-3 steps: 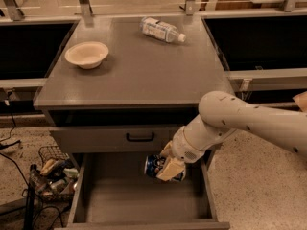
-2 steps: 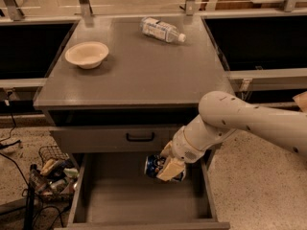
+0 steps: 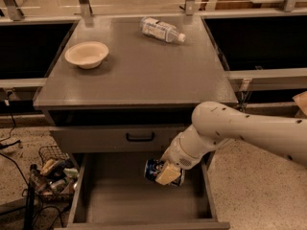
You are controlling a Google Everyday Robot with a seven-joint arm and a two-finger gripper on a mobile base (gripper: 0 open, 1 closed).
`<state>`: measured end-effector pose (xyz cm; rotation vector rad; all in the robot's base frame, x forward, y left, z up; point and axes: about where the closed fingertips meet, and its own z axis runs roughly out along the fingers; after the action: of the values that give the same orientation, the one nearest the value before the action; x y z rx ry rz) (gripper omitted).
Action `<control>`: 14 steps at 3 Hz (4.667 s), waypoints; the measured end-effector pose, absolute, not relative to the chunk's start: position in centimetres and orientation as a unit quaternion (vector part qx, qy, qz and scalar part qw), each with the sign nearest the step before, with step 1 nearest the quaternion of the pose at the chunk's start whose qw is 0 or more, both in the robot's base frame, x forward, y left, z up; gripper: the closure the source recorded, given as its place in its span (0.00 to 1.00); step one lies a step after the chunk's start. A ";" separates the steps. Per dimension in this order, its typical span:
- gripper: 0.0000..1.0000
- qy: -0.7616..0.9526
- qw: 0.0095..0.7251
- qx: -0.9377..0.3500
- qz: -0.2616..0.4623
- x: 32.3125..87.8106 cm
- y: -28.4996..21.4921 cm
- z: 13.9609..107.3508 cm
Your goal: Place pepsi can into middle drawer
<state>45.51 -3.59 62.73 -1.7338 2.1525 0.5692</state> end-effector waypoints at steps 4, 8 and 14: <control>1.00 0.780 0.112 -0.576 0.218 45.7 -2.6 56.0; 1.00 0.812 0.071 -0.555 0.164 45.4 -2.2 52.5; 1.00 0.830 0.073 -0.512 0.209 44.9 -4.9 44.9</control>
Offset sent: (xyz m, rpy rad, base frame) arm 0.0014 -0.0047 -0.0242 -0.0556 0.0487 -0.0298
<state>44.91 -4.88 44.91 -1.5362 2.4929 0.6279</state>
